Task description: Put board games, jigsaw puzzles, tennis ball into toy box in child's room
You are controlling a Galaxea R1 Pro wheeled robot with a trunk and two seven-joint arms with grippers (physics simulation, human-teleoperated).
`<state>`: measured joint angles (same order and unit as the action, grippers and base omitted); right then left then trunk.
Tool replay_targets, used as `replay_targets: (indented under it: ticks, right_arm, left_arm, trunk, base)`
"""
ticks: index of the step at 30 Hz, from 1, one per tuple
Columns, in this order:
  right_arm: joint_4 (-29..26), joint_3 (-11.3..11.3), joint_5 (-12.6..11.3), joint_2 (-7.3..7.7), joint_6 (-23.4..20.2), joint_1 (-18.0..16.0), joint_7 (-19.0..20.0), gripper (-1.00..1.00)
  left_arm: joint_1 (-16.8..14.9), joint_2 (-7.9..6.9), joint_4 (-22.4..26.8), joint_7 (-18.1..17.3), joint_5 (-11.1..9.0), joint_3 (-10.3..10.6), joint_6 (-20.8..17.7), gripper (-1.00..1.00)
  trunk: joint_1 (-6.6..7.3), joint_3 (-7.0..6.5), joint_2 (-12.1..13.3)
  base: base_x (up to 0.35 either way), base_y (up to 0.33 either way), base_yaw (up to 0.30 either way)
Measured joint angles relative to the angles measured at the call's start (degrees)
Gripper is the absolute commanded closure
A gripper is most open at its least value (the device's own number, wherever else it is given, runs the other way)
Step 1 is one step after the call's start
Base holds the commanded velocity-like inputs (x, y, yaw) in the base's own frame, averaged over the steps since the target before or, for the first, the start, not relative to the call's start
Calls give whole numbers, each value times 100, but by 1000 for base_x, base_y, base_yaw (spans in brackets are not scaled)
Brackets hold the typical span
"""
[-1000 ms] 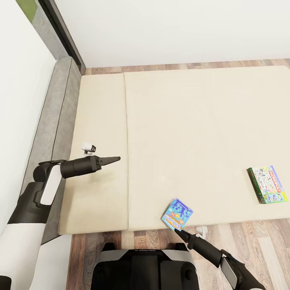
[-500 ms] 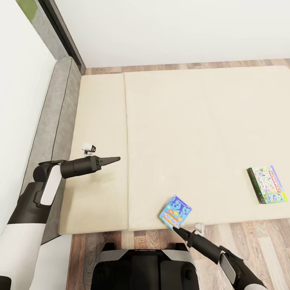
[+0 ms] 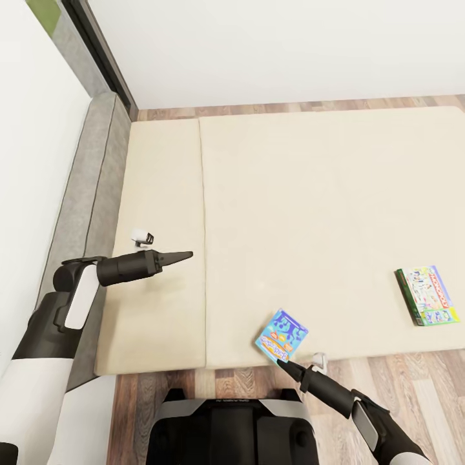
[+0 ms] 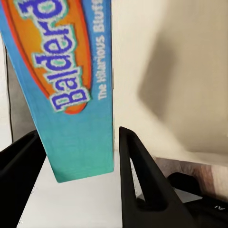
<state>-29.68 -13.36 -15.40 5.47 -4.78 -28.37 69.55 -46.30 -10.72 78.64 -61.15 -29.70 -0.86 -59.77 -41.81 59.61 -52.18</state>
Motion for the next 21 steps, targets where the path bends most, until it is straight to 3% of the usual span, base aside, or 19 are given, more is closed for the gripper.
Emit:
replay_targets:
  ticks: [13, 16, 21]
  right_arm:
    - [-22, -63, -91, 7, -276, 0, -18, 100]
    - [-50, -70, -254, 7, -569, 1, -18, 100]
    - [-565, -65, -454, 7, -1018, 12, -51, 100]
  left_arm:
    - [61, -19, -136, 46, 25, -5, 0, -100]
    - [137, -125, -233, 51, 28, -24, 0, -100]
    - [237, -456, -302, 48, 23, -78, 1, -100]
  trunk:
    - [286, -234, 522]
    - [352, -288, 642]
    - [462, -378, 843]
  base:
    - [0, 0, 0]
    - [0, 0, 0]
    - [0, 0, 0]
